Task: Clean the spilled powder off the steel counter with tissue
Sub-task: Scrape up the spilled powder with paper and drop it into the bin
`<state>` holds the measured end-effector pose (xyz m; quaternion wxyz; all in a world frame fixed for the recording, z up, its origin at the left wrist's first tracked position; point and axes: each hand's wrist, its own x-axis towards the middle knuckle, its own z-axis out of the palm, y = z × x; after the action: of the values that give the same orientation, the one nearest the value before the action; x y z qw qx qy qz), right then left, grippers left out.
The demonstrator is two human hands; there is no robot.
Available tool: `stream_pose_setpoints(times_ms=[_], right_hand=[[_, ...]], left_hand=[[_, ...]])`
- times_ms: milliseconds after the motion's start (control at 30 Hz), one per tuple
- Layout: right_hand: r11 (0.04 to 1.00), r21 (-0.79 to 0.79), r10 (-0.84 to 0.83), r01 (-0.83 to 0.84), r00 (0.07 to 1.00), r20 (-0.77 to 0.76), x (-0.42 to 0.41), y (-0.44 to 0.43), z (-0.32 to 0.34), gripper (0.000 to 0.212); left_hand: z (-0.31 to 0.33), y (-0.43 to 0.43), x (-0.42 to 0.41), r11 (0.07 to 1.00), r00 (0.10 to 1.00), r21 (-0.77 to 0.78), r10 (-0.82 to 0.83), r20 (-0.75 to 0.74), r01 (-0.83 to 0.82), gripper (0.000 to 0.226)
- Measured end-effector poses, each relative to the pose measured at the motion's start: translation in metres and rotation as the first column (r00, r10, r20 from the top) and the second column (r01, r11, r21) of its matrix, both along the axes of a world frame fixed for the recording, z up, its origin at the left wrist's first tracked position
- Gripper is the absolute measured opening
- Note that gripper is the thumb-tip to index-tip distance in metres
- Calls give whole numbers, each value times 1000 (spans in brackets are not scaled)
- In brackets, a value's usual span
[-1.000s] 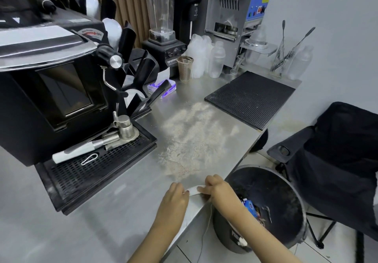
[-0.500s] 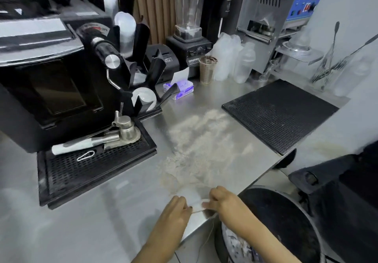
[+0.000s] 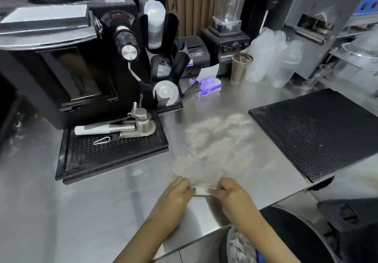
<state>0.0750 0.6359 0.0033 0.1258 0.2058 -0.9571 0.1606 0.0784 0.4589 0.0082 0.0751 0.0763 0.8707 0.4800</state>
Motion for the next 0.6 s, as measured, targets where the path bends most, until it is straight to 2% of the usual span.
stream_pose_setpoints(times_ms=[67,100,133,167,200,300,367,467,533,600], right_hand=[[997,-76,22,-13,992,120,8,-21,-7,51],[998,-63,40,-26,971,237,12,-37,-9,46],[999,-31,37,-29,957,286,16,-53,-11,29],[998,-44,45,-33,952,304,19,-69,-13,15],[997,-72,22,1,950,312,22,-86,-13,13],[995,69,47,-70,958,282,28,-120,-25,27],[992,121,12,-40,976,219,33,-134,-37,28],[989,126,-101,80,981,167,29,-142,-35,29],[986,72,-156,149,981,113,20,-137,-35,29],[978,36,-208,206,975,79,13,-128,-36,18]], left_hand=[[2,-29,13,992,990,100,59,126,-71,23],[2,-44,16,986,979,126,80,185,-105,21],[-4,-59,17,982,975,133,103,197,-131,18],[-9,-74,15,978,971,142,120,208,-151,16],[-12,-86,12,978,970,134,132,205,-161,15],[-18,-109,2,986,966,82,123,228,-146,17],[-21,-113,-6,994,976,42,88,200,-98,17],[-25,-108,-25,999,991,8,47,129,-48,8],[-29,-98,-39,1000,995,7,17,94,-17,13],[-33,-82,-55,1000,997,9,-13,76,12,14]])
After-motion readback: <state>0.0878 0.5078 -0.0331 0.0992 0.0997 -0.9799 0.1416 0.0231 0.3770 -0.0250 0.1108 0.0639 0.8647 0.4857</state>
